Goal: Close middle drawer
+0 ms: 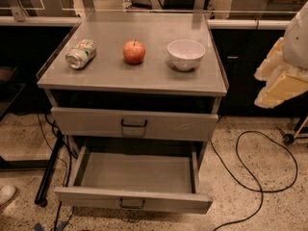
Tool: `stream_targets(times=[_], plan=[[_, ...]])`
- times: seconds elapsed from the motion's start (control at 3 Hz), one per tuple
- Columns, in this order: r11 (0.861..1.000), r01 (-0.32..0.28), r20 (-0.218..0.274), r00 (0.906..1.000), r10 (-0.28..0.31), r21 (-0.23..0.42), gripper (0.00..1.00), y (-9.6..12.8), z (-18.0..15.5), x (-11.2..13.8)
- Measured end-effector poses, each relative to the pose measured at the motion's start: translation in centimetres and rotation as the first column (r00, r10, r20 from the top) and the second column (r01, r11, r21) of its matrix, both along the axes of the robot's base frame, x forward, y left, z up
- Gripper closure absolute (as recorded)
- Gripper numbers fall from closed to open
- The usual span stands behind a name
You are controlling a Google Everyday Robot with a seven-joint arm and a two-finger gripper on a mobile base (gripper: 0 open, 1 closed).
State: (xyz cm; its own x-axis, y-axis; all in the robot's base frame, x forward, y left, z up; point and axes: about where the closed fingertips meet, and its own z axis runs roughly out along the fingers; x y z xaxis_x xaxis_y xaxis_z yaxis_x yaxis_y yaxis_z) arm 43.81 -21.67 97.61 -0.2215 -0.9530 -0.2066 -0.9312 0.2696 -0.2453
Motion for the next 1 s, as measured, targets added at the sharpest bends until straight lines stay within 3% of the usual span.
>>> stream_targets(times=[0.67, 1.0], plan=[[1.000, 0.000, 0.000, 1.0000, 0.000, 0.000, 0.98, 0.0, 0.0, 0.0], [1.000, 0.018, -0.024, 0.9996, -0.017, 0.015, 1.00, 0.2, -1.9, -1.3]])
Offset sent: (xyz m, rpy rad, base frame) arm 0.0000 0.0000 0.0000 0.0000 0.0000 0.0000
